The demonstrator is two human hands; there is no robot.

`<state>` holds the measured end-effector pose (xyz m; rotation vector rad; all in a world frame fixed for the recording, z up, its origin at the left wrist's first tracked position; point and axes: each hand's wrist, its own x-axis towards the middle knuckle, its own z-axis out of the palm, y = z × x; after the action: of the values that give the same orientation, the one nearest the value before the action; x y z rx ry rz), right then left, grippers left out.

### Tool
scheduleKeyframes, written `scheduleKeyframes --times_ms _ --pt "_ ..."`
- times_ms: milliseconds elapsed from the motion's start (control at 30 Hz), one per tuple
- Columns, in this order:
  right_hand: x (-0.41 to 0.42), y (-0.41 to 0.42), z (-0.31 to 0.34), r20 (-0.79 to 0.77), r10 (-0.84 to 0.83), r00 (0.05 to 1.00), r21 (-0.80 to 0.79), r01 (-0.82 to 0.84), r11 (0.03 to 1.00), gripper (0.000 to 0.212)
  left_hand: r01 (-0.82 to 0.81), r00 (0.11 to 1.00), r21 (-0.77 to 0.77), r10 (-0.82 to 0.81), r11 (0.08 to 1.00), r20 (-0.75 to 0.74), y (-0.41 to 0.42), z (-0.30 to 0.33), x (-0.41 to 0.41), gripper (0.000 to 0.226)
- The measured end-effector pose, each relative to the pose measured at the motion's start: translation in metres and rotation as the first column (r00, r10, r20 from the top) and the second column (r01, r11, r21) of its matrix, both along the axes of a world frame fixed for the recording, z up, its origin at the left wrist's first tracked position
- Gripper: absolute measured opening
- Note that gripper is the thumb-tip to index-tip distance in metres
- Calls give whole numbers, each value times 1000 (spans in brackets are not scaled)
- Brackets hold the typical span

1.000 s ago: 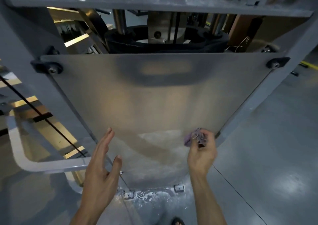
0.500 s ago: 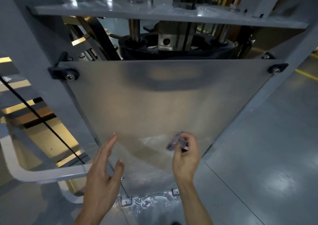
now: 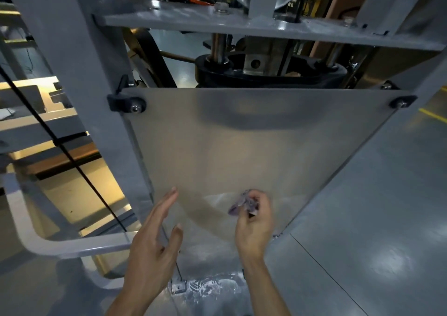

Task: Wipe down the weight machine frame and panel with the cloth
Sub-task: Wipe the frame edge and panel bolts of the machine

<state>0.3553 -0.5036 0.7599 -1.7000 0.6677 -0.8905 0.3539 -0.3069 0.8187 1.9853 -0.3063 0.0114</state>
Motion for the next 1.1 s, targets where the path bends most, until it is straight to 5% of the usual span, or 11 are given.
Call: scheduleKeyframes --times_ms 100,367,667,900,1100 --pt "-4 8 1 -10 42 999 -52 -42 998 44 17 1000 7 -17 1000 2 5 0 3 68" --pt "-3 -22 12 30 -229 973 -20 229 973 42 50 999 13 -50 999 -19 24 -3 7 66" --pt "6 51 13 5 56 998 -110 -55 992 50 81 996 31 -80 996 -29 37 4 11 66" --pt "-2 8 16 19 -182 983 -75 183 980 49 106 993 -23 -107 994 -50 54 -1 11 69" --pt "18 101 14 17 127 992 -134 -124 983 48 98 995 -42 -99 994 -31 69 -5 10 56"
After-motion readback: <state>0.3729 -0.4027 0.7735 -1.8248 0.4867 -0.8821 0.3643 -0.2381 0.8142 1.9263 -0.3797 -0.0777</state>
